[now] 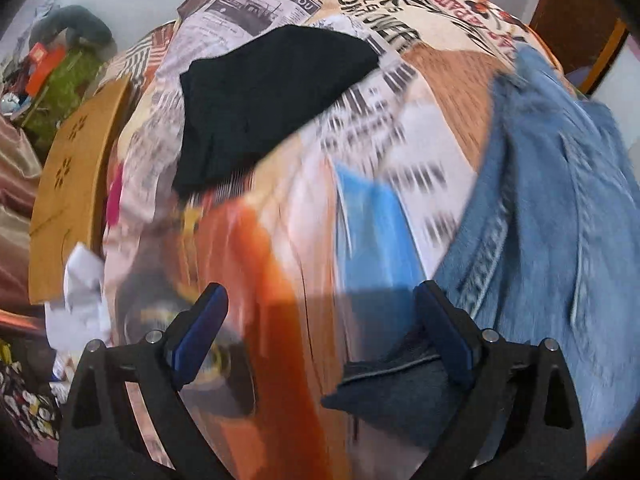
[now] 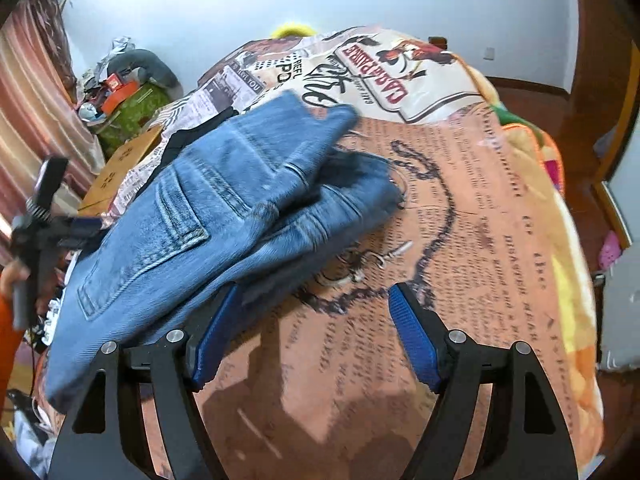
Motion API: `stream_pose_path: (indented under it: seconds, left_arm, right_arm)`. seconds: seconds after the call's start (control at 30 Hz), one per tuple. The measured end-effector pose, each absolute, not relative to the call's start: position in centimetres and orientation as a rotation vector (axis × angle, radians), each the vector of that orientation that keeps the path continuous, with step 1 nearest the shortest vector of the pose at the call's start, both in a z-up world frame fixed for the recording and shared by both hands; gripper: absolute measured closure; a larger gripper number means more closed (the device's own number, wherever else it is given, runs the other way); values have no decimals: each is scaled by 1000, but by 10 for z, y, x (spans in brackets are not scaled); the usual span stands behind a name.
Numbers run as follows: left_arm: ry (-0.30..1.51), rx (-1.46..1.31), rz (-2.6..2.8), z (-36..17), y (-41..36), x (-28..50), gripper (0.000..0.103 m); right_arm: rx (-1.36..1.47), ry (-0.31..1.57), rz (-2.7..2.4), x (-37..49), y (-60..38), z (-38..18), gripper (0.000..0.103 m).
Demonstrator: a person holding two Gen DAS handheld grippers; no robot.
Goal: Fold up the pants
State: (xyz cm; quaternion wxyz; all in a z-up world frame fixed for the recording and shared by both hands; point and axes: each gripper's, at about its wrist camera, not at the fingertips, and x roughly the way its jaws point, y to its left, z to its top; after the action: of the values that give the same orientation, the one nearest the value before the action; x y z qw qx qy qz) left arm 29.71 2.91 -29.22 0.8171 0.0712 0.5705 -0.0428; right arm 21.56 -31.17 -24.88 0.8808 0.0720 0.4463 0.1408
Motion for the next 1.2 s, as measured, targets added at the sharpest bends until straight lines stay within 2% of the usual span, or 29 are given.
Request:
stream_pose_path:
  seconds: [0.33,0.47,0.7,0.8,0.83,0.97,1.1,1.2]
  left_arm:
    - [1182,32,-225,-276,11,191,7]
    - [1148,86,-232,-261,2,178,17]
    - [1032,78,-262,-225,-8,177,17]
    - [1053,64,-301,-235,-19,182,17]
    - [1059,75,-297,-242,-22,184,16]
    - [1039,70,-261,-261,-14,185,13]
    - [1053,51,-250,-264,-1,180,13]
    - [1044,104,-233,-256,-4,178,13]
  right_arm:
    - [115,877,267,178,-318,-220,29]
    - [99,853,287,170,-308,-210,29]
    - [60,812,369,158,-279,-208,29]
    - [34,833,400,159,-266,-220,36]
    - [23,845,404,160,-262,-226,44]
    - [-11,867,393,161,-259,-245,49]
    - [-3,874,394,154,-270,-245,64]
    - [20,894,401,153,-281,-244,64]
